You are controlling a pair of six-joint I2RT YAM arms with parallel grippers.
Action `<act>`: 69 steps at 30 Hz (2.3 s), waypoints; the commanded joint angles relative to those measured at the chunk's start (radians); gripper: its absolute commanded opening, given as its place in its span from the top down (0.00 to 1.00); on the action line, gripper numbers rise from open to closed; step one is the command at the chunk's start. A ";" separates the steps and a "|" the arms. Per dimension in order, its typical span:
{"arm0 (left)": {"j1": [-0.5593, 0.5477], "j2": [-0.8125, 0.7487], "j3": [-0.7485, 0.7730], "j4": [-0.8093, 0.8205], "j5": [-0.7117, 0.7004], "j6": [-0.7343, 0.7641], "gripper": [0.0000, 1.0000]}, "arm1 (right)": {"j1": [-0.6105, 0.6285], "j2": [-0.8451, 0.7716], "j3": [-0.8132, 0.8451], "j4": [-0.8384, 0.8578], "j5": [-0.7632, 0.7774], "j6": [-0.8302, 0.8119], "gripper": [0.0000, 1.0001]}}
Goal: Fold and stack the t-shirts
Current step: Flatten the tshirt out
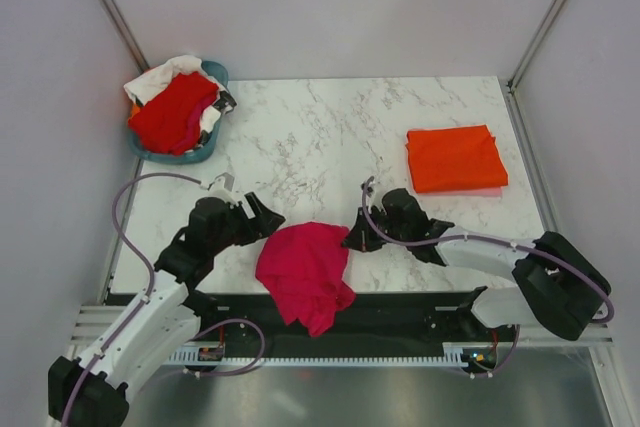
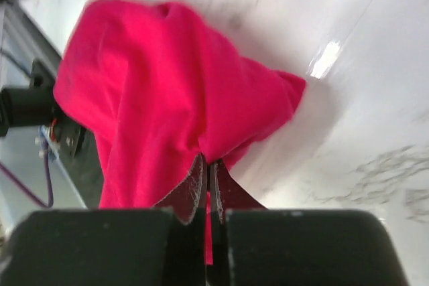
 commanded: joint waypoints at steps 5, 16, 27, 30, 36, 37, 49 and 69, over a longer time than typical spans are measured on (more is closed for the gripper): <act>-0.002 0.020 -0.070 0.093 0.058 0.002 0.14 | -0.160 -0.077 0.332 -0.301 0.369 0.007 1.00; -0.002 0.141 -0.083 0.175 0.179 0.022 0.14 | -0.290 -0.051 0.297 -0.328 0.438 -0.028 0.20; -0.022 0.140 -0.168 0.108 0.219 0.006 0.33 | -0.290 -0.195 0.223 -0.406 0.427 -0.148 0.24; -0.049 0.126 -0.193 0.102 0.214 -0.012 0.37 | -0.290 -0.208 0.205 -0.407 0.424 -0.141 0.24; -0.086 0.135 -0.212 0.077 0.170 -0.041 0.36 | -0.290 -0.218 0.199 -0.407 0.389 -0.128 0.25; -0.094 0.140 -0.213 0.077 0.167 -0.047 0.36 | -0.290 -0.221 0.197 -0.407 0.389 -0.126 0.25; -0.171 0.275 -0.218 0.206 0.104 -0.104 0.50 | -0.290 -0.237 0.177 -0.410 0.382 -0.140 0.27; -0.143 0.059 0.127 -0.114 -0.156 -0.017 0.98 | -0.300 -0.195 0.047 -0.388 0.351 -0.091 0.34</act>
